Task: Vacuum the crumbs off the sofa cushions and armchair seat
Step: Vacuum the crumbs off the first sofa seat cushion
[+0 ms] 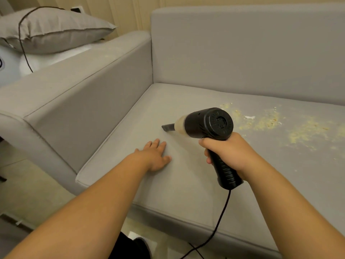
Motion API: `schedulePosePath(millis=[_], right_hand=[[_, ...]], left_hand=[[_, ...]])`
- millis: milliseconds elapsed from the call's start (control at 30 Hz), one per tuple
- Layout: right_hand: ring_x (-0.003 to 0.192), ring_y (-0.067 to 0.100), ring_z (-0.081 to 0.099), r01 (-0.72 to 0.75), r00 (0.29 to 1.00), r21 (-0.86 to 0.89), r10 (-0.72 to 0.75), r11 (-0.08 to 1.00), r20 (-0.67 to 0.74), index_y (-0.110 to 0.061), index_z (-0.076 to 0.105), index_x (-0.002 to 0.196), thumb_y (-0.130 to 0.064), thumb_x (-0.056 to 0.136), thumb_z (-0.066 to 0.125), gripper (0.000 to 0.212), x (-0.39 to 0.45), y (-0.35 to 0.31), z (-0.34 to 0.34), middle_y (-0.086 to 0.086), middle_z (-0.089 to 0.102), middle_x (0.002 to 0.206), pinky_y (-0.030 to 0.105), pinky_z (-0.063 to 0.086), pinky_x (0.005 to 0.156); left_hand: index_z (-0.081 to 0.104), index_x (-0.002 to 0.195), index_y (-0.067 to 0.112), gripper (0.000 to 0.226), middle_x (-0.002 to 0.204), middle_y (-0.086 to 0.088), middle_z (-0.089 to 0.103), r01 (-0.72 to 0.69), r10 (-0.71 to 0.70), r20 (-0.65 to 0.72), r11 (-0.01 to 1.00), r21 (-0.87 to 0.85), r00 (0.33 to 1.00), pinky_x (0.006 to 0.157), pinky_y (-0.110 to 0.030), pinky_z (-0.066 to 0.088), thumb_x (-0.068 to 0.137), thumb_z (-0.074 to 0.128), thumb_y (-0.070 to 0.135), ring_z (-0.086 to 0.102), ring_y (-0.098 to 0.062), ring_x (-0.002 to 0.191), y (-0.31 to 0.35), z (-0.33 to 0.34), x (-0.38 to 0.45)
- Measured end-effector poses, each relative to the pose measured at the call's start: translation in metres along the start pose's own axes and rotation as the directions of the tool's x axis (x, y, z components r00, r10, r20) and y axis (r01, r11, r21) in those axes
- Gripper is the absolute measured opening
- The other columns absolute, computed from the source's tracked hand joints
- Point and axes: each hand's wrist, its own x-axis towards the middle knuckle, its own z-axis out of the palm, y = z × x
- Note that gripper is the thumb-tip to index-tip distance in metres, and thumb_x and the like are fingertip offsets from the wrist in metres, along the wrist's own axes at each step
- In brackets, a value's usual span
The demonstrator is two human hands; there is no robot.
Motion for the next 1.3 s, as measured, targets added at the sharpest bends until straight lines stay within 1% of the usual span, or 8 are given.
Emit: schedulePosePath(millis=[200,333,433,567,833,967,1167,1300], right_hand=[[0.065,0.017,0.076,0.015,0.987,0.000,-0.015,1.000,-0.162,-0.018,0.074,0.096,-0.026,0.088,0.078,0.012,-0.016,0.001,-0.035,0.005,0.078,0.081,0.037,0.060,0.072],[0.071,0.019,0.078,0.045,0.897,0.103,0.005,0.994,-0.441,-0.024,0.072,0.097,-0.029,0.089,0.080,0.013,-0.015,0.008,-0.083,0.007,0.078,0.089,0.045,0.062,0.079],[0.079,0.025,0.078,0.083,0.837,0.188,0.034,0.979,-0.546,-0.027,0.068,0.100,-0.029,0.090,0.079,0.015,-0.003,0.014,-0.121,0.010,0.078,0.095,0.048,0.062,0.084],[0.082,0.024,0.078,0.065,0.851,0.234,0.068,0.970,-0.520,-0.025,0.068,0.111,-0.031,0.090,0.079,0.024,0.021,0.026,-0.147,0.010,0.079,0.098,0.046,0.063,0.082],[0.085,0.022,0.079,0.074,0.853,0.241,0.064,0.968,-0.518,-0.023,0.072,0.103,-0.039,0.087,0.083,0.026,0.072,0.041,-0.135,0.005,0.079,0.091,0.039,0.060,0.079],[0.086,0.021,0.079,0.091,0.845,0.257,0.062,0.962,-0.531,-0.026,0.071,0.102,-0.042,0.088,0.082,0.024,0.088,0.045,-0.133,0.002,0.079,0.087,0.045,0.060,0.086],[0.077,0.013,0.078,0.086,0.868,0.244,0.048,0.966,-0.495,-0.027,0.070,0.105,-0.040,0.090,0.080,0.023,0.091,0.044,-0.134,0.002,0.078,0.099,0.036,0.060,0.075],[0.076,0.015,0.077,0.083,0.872,0.203,0.027,0.976,-0.490,-0.028,0.070,0.102,-0.040,0.090,0.079,0.020,0.088,0.041,-0.133,0.006,0.077,0.097,0.039,0.061,0.076]], left_hand=[[-0.005,0.166,0.034,0.079,0.173,0.007,-0.016,-0.074,0.075,-0.018,0.996,0.054,0.997,0.123,-0.065,0.008,0.103,0.028,0.068,-0.008,-0.022,0.160,0.044,0.000,0.009],[-0.007,0.165,0.034,0.078,0.172,0.007,-0.018,-0.124,0.129,-0.033,0.985,0.121,0.991,0.123,-0.066,0.007,0.103,0.026,0.067,-0.010,-0.021,0.160,0.070,-0.001,0.019],[-0.009,0.165,0.035,0.076,0.172,0.006,-0.020,-0.147,0.153,-0.048,0.982,0.122,0.987,0.124,-0.065,0.004,0.104,0.025,0.066,-0.011,-0.021,0.160,0.085,-0.003,0.029],[-0.008,0.164,0.037,0.074,0.172,0.007,-0.019,-0.180,0.189,-0.072,0.977,0.114,0.979,0.123,-0.064,0.002,0.104,0.023,0.067,-0.011,-0.021,0.160,0.097,-0.002,0.044],[-0.011,0.164,0.038,0.078,0.171,0.011,-0.021,-0.165,0.172,-0.119,0.984,0.072,0.978,0.122,-0.067,-0.003,0.101,0.018,0.072,-0.017,-0.016,0.158,0.105,-0.005,0.068],[-0.018,0.162,0.037,0.090,0.169,0.013,-0.027,-0.158,0.165,-0.070,0.983,0.093,0.984,0.120,-0.070,-0.005,0.094,0.019,0.082,-0.021,-0.016,0.157,0.107,-0.007,0.073],[-0.023,0.160,0.037,0.096,0.166,0.013,-0.032,-0.155,0.156,0.007,0.982,0.106,0.988,0.120,-0.070,-0.006,0.090,0.021,0.087,-0.026,-0.015,0.155,0.108,-0.014,0.076],[-0.025,0.159,0.037,0.097,0.166,0.013,-0.033,-0.154,0.154,0.013,0.982,0.112,0.988,0.119,-0.071,-0.007,0.089,0.021,0.087,-0.027,-0.015,0.155,0.108,-0.012,0.077]])
